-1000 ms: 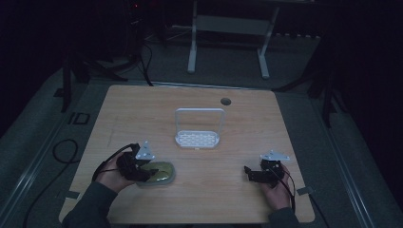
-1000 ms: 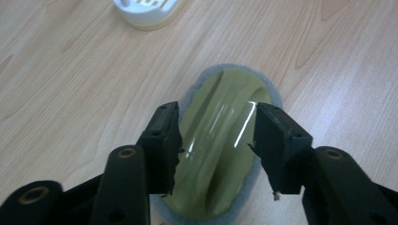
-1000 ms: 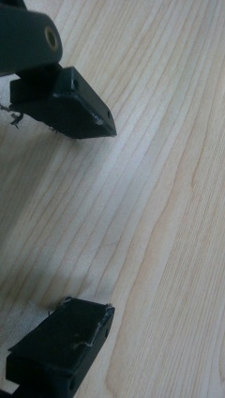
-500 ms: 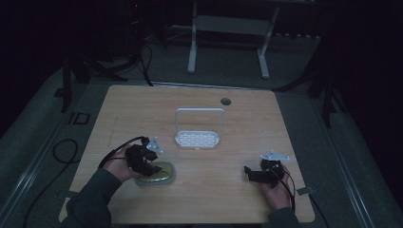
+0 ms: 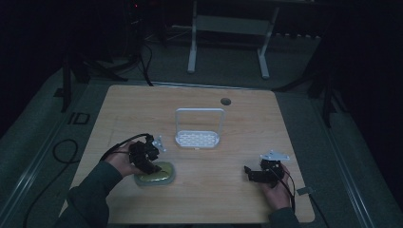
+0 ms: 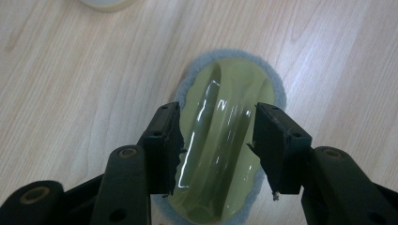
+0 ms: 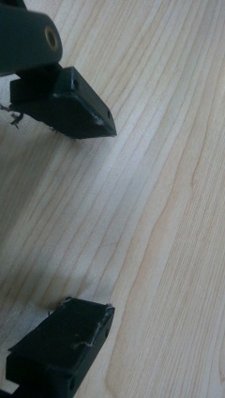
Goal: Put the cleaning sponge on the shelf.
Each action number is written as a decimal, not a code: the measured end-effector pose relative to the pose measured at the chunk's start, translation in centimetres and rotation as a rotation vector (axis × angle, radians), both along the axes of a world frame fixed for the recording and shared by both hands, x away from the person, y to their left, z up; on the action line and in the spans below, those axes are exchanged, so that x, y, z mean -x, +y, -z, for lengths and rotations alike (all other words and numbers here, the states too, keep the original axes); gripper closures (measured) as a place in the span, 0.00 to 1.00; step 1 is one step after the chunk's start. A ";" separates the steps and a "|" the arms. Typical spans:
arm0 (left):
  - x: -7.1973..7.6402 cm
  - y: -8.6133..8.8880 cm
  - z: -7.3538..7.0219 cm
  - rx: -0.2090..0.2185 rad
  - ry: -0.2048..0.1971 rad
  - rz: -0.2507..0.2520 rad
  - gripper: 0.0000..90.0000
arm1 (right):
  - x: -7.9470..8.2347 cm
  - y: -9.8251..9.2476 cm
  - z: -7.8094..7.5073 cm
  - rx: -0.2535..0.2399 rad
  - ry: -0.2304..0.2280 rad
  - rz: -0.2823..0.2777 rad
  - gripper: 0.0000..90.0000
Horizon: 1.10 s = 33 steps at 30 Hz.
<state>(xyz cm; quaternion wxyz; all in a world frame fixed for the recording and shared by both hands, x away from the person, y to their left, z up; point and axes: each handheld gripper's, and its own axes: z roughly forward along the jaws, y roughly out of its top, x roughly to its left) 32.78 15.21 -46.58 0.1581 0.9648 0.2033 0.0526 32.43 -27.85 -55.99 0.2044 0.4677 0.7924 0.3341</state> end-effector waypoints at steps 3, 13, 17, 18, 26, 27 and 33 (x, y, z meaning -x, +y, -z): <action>-0.1 -0.1 0.0 -0.015 0.010 0.013 0.58 | 0.0 0.0 0.0 0.000 0.000 0.000 0.14; -0.5 -0.9 -0.1 -0.074 0.032 0.034 0.59 | 0.0 0.0 0.0 0.000 0.001 0.001 0.14; -0.7 -1.2 -0.2 -0.100 0.044 0.040 0.58 | 0.0 0.0 0.0 0.000 0.000 0.000 0.14; -0.7 -1.3 -0.1 -0.102 0.047 0.041 0.58 | 0.0 0.0 0.0 0.000 0.001 0.000 0.14; -0.8 -1.7 0.5 -0.150 0.076 0.053 0.59 | 0.0 0.0 0.0 0.000 0.001 0.001 0.14; -0.9 -1.7 0.5 -0.154 0.079 0.054 0.60 | 0.0 0.0 0.0 0.000 -0.001 0.000 0.14; -1.0 -2.0 0.6 -0.175 0.091 0.065 0.64 | 0.0 0.0 0.0 0.001 -0.001 0.000 0.14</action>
